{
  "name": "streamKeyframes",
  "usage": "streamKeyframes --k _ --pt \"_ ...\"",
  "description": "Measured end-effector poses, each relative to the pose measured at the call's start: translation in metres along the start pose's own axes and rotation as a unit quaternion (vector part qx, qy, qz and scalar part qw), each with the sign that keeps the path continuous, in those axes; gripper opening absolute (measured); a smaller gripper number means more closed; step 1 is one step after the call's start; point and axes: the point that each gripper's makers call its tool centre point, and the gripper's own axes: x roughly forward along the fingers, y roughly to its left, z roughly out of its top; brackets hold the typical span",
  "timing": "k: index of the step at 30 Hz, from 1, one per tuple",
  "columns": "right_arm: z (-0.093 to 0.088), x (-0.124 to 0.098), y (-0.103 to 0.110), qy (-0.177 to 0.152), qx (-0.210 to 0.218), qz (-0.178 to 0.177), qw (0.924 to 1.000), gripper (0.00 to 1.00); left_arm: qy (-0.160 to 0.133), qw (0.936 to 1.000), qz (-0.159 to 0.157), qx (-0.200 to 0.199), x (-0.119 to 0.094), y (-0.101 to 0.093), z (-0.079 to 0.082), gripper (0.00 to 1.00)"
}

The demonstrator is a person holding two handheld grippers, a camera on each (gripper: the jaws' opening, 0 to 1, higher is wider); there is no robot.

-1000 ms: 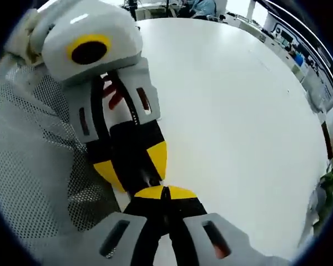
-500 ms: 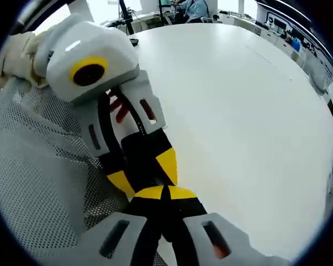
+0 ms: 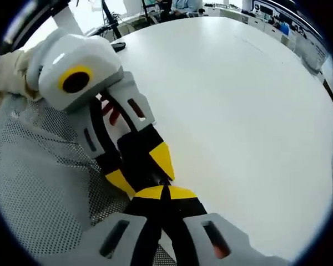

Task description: Press the specified remote control buttons in sequence, fully releasing each button before pressing the next.

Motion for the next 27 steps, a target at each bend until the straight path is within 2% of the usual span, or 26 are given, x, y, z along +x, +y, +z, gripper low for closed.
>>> streamKeyframes --k 2,6,13,17,22,27 --pt "0.0048 0.0025 0.0038 -0.006 -0.009 0.005 0.9999 0.0 0.0 1.0 0.0 0.0 -0.0004 -0.0006 0.0006 0.27" --pt "0.0052 0.0039 0.004 0.013 -0.022 0.002 0.9997 0.0 0.0 1.0 0.0 0.002 -0.0002 -0.0002 -0.0002 0.27" --pt "0.0043 0.0051 0.0027 0.071 -0.002 -0.011 0.9974 0.0 -0.001 1.0 0.0 -0.001 0.0002 0.0002 0.0001 0.27" --pt "0.0038 0.0051 0.0016 0.084 0.01 -0.015 0.9963 0.0 -0.001 1.0 0.0 0.0 0.0004 0.0004 0.0001 0.27" --pt "0.0027 0.005 -0.0007 0.098 0.062 -0.005 0.9932 0.0 -0.002 1.0 0.0 -0.003 0.0003 0.0004 0.0006 0.26" --pt "0.003 0.0058 0.0005 0.114 0.065 -0.004 0.9914 0.0 0.0 1.0 0.001 0.0 0.0003 0.0003 0.0006 0.26"
